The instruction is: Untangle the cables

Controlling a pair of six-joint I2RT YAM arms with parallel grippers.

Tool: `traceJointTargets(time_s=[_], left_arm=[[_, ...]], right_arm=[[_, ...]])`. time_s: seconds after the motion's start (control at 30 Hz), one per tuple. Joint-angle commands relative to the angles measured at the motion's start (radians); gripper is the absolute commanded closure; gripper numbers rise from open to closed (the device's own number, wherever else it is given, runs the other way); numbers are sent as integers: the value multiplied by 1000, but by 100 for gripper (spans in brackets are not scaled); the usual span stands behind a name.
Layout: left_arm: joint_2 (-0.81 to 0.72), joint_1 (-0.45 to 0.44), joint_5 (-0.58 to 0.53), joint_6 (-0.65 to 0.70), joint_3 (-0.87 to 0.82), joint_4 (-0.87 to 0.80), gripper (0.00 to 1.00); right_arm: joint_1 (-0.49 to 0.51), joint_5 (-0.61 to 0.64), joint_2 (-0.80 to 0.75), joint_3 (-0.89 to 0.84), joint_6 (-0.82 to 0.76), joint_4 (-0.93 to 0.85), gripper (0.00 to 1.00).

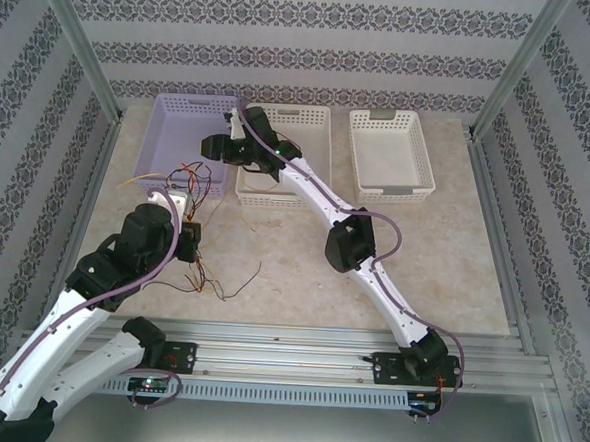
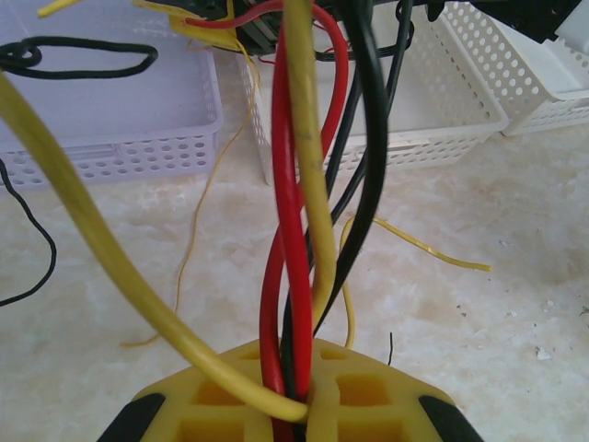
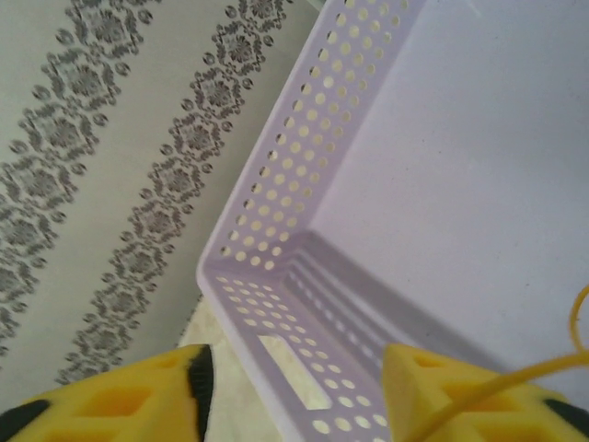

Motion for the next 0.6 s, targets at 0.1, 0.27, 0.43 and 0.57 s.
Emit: traceJointTargets(time_s=[0.1,0.27,0.43,0.57], left_arm=[[1,15,-1,2,-3,32,100],[9,14,0,4,-1,30,100],[9,15,-1,4,0,30,100],[11,13,-3,4,-1,31,100]], right_arm=[[8,147,-184,0,-174,-124,32],[-4,233,-273,-7,-264,-233,30],[1,181,-341,-51,-297,-276,30],[29,108,-347,-23,-299,-294,38]])
